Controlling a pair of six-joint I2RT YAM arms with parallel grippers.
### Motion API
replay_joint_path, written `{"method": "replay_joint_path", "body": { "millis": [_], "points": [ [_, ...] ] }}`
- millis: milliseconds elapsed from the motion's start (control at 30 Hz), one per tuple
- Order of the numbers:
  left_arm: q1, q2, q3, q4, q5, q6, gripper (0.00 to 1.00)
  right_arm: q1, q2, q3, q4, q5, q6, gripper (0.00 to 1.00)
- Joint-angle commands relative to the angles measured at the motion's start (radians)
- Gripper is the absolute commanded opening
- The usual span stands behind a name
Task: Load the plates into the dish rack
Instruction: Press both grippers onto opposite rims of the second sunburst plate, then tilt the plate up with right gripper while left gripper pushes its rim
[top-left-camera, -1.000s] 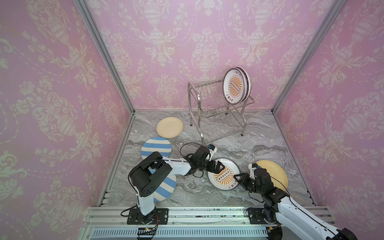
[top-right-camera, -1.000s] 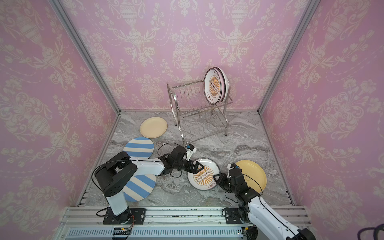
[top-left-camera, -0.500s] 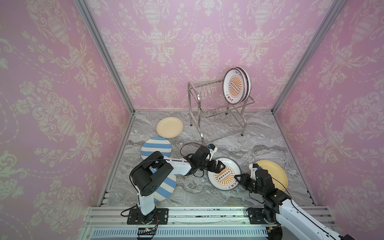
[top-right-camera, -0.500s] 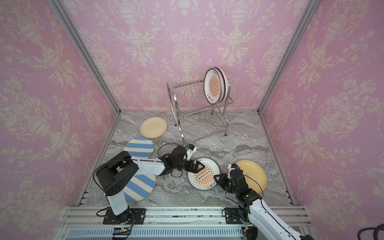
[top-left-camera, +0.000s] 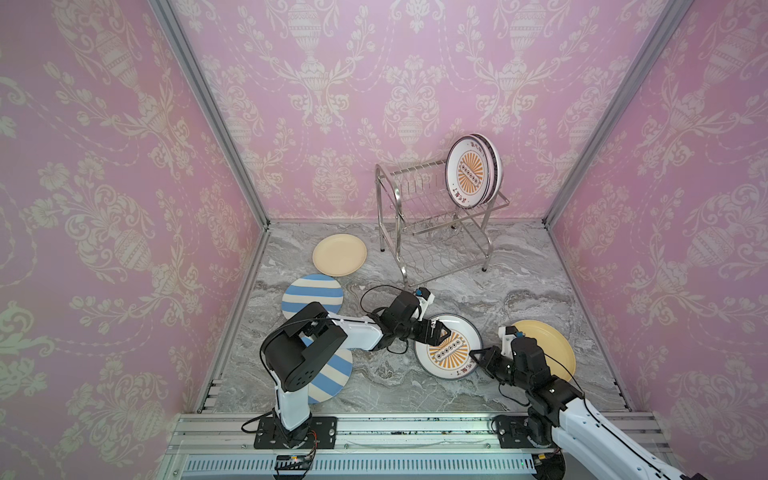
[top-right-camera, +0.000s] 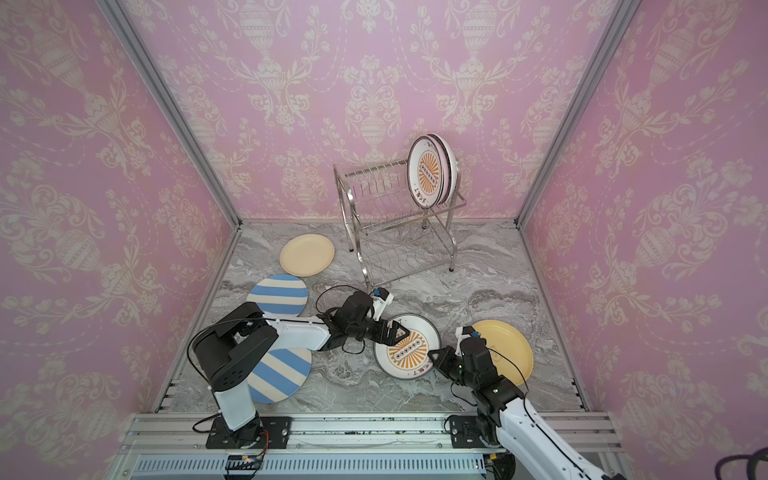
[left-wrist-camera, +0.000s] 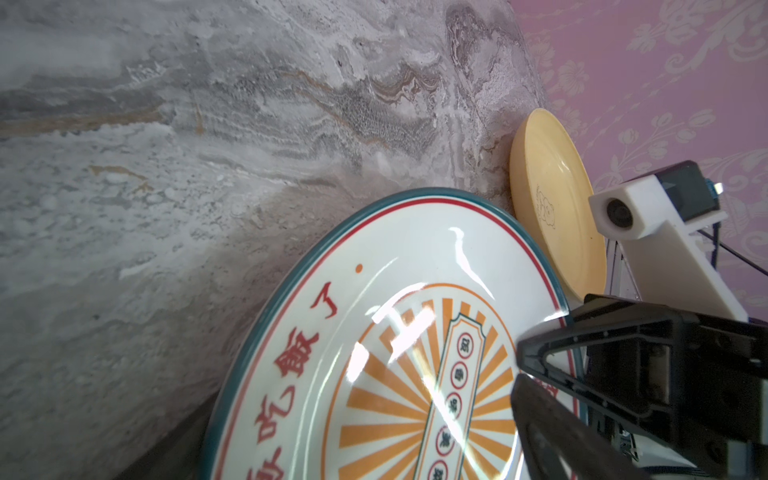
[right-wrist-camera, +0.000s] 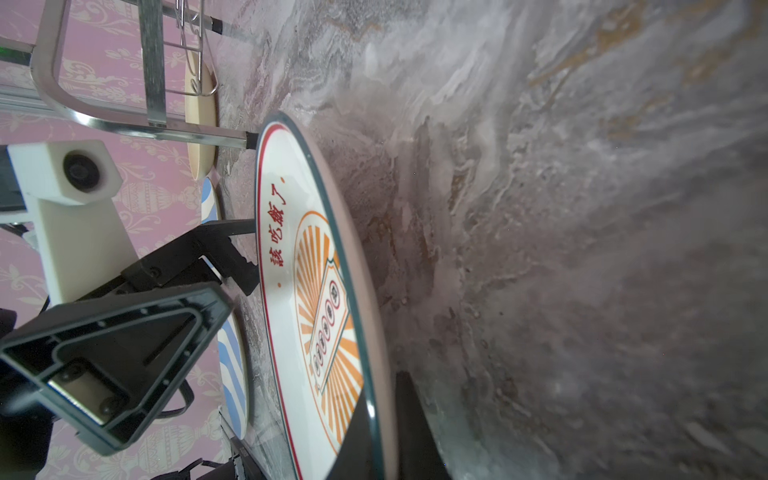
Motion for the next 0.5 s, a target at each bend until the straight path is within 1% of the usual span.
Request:
{"method": "replay_joint_path", "body": {
  "millis": [0,67,167,267,400,467],
  "points": [
    [-0.013,-0.001,-0.012,0.019,0.026,-0.015,0.99,0.000,0.006,0.026,-0.117,0.008,-0.036,0.05],
    [-0.013,-0.008,-0.010,0.016,0.024,-0.010,0.99,-0.001,0.011,0.041,-0.130,0.008,-0.048,0.02],
    [-0.010,-0.025,0.000,-0.008,0.008,0.003,0.99,0.000,0.013,0.079,-0.171,0.015,-0.070,0.00],
    [-0.010,-0.082,-0.006,-0.065,-0.095,0.030,0.99,0.000,0.020,0.152,-0.272,0.032,-0.126,0.00],
    [-0.001,-0.185,-0.026,-0.179,-0.257,0.085,0.99,0.000,0.055,0.302,-0.474,0.106,-0.247,0.00],
    [0.016,-0.246,-0.041,-0.223,-0.310,0.099,0.99,-0.003,0.089,0.375,-0.534,0.130,-0.297,0.00]
  ]
}}
